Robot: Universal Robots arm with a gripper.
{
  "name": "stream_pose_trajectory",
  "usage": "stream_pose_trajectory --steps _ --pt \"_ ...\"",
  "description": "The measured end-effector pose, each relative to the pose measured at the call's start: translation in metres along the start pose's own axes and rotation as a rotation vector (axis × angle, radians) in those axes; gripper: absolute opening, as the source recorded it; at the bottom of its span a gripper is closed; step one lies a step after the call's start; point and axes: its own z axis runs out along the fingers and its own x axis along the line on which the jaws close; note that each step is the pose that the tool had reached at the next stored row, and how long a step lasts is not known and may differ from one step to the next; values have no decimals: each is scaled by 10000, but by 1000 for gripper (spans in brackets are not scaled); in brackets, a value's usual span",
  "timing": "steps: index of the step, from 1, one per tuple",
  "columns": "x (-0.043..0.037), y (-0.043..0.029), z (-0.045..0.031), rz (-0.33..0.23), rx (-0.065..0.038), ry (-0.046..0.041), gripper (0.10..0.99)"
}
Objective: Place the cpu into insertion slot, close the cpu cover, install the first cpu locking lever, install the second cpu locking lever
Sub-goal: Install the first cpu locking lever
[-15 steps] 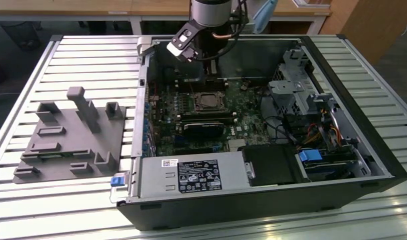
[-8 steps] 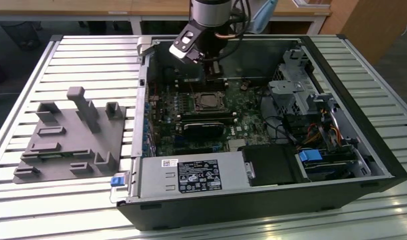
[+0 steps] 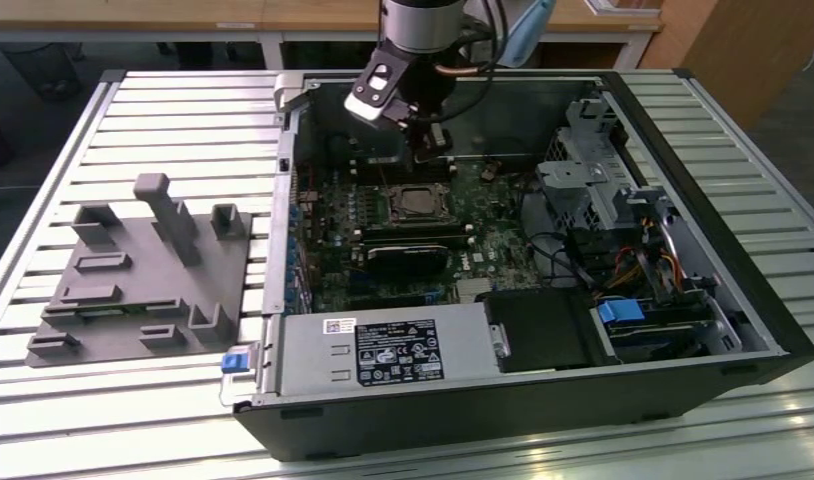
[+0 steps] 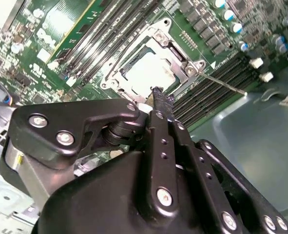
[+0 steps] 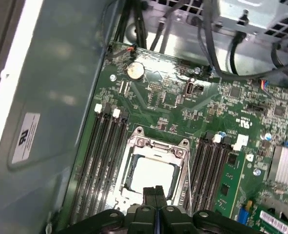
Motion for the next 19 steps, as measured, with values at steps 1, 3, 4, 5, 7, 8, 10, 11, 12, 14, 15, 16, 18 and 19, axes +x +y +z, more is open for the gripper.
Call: stream_pose_trajectory --steps 1,3,4,5,7,8,10,11,12,14,15,16,18,19 --pt "0 0 0 -154 1 -7 122" --pt "0 0 0 -454 6 -2 122" --pt "1 0 0 -582 12 7 122" --pt "1 0 -1 -693 28 16 122" --pt "1 0 0 -870 83 44 122" --pt "1 0 1 -936 141 62 122" --pt "0 0 0 -1059 292 101 122" --pt "0 0 0 -1122 364 125 122" --pt "0 0 0 -1170 417 144 122" --pt "0 0 -1 -1253 468 161 122" --pt "0 -1 -1 -1311 476 166 122" --pt "0 -1 -1 -1405 476 171 122" --pt "0 0 0 -1675 466 196 122" --pt "0 0 0 -1834 459 214 122"
